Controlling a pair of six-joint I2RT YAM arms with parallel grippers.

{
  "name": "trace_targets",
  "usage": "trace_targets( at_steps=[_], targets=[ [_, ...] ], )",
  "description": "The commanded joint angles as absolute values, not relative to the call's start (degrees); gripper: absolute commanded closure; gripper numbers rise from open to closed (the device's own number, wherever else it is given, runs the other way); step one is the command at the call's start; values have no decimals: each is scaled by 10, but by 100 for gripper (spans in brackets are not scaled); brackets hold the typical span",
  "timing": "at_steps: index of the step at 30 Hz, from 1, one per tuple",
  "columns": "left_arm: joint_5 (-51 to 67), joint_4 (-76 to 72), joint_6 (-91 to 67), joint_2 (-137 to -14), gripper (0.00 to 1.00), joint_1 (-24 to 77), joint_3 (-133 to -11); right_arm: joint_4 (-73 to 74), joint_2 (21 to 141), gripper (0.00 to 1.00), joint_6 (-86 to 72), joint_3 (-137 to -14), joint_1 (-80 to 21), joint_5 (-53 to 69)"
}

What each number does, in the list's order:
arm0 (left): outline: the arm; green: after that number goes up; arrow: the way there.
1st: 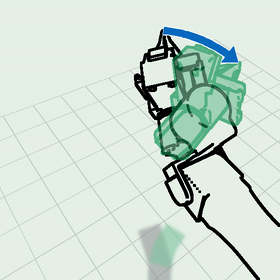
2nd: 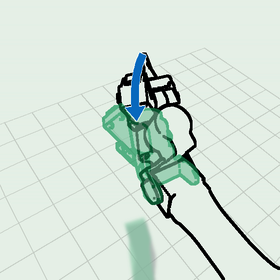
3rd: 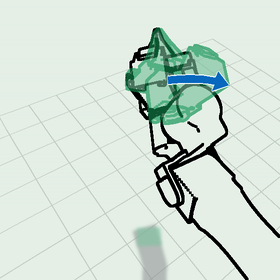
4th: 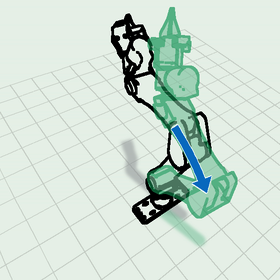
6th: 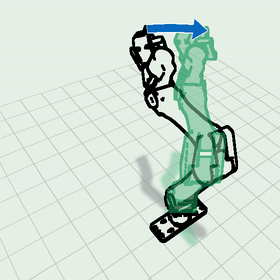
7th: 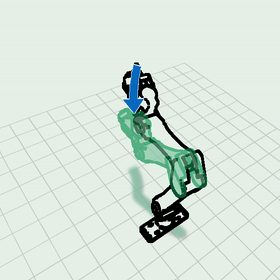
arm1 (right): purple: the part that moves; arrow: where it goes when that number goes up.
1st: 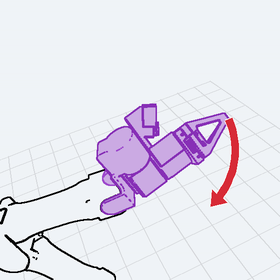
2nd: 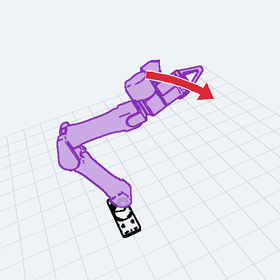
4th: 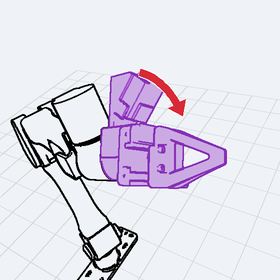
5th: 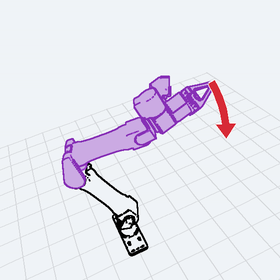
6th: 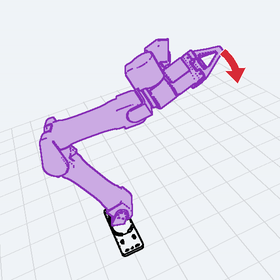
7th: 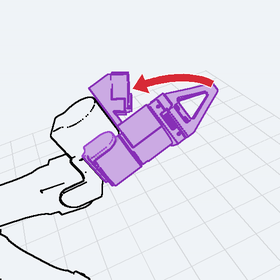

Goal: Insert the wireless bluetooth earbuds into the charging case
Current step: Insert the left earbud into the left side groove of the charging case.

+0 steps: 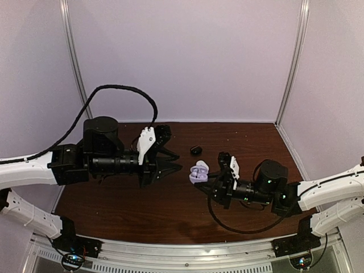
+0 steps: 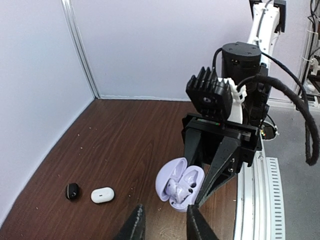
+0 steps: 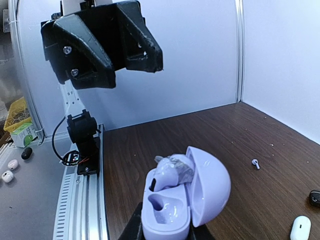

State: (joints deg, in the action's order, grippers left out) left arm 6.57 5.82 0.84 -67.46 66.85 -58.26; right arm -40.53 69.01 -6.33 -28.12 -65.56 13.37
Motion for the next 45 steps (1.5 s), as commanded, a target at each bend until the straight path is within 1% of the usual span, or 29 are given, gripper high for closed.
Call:
trace_targets(
  at_steps=[1, 9, 14, 23, 32, 35, 45],
  targets=[
    [113, 66, 76, -663, 67, 670, -576, -408, 670, 100, -16, -277, -658, 175],
    [154, 83, 141, -674, 61, 684, -588, -374, 678, 100, 16, -295, -658, 204],
    [142, 104, 191, -685, 56, 703, -594, -376, 683, 100, 13, -297, -658, 229],
    [123, 131, 248, -706, 59, 716, -611, -373, 697, 100, 8, -309, -658, 283],
    [108, 139, 263, -720, 59, 726, -614, -367, 707, 100, 6, -320, -658, 297],
    [104, 141, 267, -721, 60, 729, -613, -372, 707, 100, 3, -320, -658, 302],
    [41, 160, 307, -731, 65, 764, -605, -391, 708, 100, -21, -317, -658, 319]
  ],
)
